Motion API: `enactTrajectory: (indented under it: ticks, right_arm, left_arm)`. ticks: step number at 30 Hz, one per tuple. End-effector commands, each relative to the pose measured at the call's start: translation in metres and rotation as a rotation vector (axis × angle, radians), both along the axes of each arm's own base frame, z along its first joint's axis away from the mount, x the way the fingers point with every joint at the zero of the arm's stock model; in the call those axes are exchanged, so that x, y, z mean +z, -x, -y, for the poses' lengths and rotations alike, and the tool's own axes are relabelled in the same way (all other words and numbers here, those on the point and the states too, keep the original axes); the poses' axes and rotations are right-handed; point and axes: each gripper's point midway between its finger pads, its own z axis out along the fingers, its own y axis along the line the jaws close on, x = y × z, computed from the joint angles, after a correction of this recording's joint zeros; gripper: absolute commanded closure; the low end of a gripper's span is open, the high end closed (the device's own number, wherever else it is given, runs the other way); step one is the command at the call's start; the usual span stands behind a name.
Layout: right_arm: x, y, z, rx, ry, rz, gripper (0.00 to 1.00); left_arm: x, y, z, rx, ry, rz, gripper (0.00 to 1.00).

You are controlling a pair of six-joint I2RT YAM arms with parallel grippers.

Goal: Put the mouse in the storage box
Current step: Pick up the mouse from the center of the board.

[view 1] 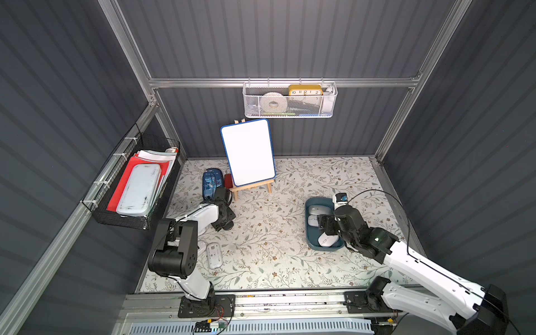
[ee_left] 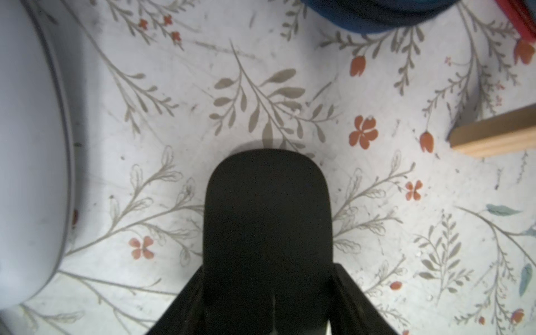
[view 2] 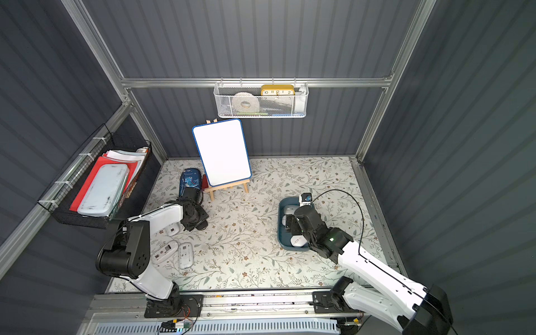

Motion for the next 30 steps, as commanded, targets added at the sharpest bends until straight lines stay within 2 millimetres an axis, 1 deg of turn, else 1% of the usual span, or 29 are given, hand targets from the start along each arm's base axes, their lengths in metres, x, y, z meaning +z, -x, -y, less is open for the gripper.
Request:
enactTrajectory:
  ticks: [1, 3, 6, 10, 12, 14, 15, 17, 19, 21, 23, 25, 27, 30]
  right_arm:
    - [0.005, 0.001, 0.002, -0.009, -0.016, 0.000, 0.12]
    - [0.006, 0.001, 0.002, -0.008, -0.018, 0.001, 0.12]
    - [0.011, 0.001, 0.000, -0.002, -0.017, -0.002, 0.12]
    - [0.025, -0.001, -0.004, 0.007, -0.048, 0.002, 0.12]
    - [0.035, -0.001, -0.010, 0.030, -0.089, 0.008, 0.12]
    - [0.048, 0.000, -0.017, 0.059, -0.143, 0.012, 0.12]
    - [0.057, 0.000, -0.021, 0.077, -0.176, 0.015, 0.12]
    - [0.073, 0.001, -0.028, 0.113, -0.233, 0.025, 0.12]
    - [0.091, 0.002, -0.032, 0.139, -0.291, 0.034, 0.12]
    - [0.108, 0.005, -0.039, 0.193, -0.360, 0.040, 0.12]
    - [0.122, 0.008, -0.047, 0.234, -0.415, 0.040, 0.12]
    - [0.131, 0.009, -0.052, 0.255, -0.461, 0.031, 0.13]
    - [0.140, 0.009, -0.056, 0.267, -0.508, 0.020, 0.14]
    - [0.152, 0.012, -0.069, 0.325, -0.592, 0.005, 0.14]
  left_arm:
    - [0.015, 0.019, 0.025, -0.080, 0.063, -0.041, 0.43]
    - [0.048, 0.007, 0.035, -0.133, 0.083, 0.059, 0.44]
    - [0.096, -0.004, 0.048, -0.212, 0.111, 0.201, 0.44]
    - [0.161, -0.011, 0.083, -0.398, 0.161, 0.397, 0.45]
    - [0.194, -0.008, 0.113, -0.539, 0.171, 0.503, 0.45]
    - [0.222, -0.004, 0.138, -0.648, 0.151, 0.592, 0.45]
    - [0.233, 0.001, 0.157, -0.728, 0.132, 0.631, 0.44]
    - [0.253, 0.004, 0.176, -0.810, 0.061, 0.697, 0.44]
    - [0.268, 0.008, 0.190, -0.900, 0.007, 0.770, 0.45]
    - [0.282, 0.012, 0.201, -0.987, -0.057, 0.861, 0.48]
    - [0.292, 0.016, 0.208, -1.070, -0.101, 0.928, 0.48]
    - [0.297, 0.022, 0.216, -1.153, -0.144, 0.983, 0.48]
    - [0.297, 0.029, 0.223, -1.232, -0.195, 1.024, 0.48]
    - [0.297, 0.036, 0.231, -1.296, -0.253, 1.068, 0.49]
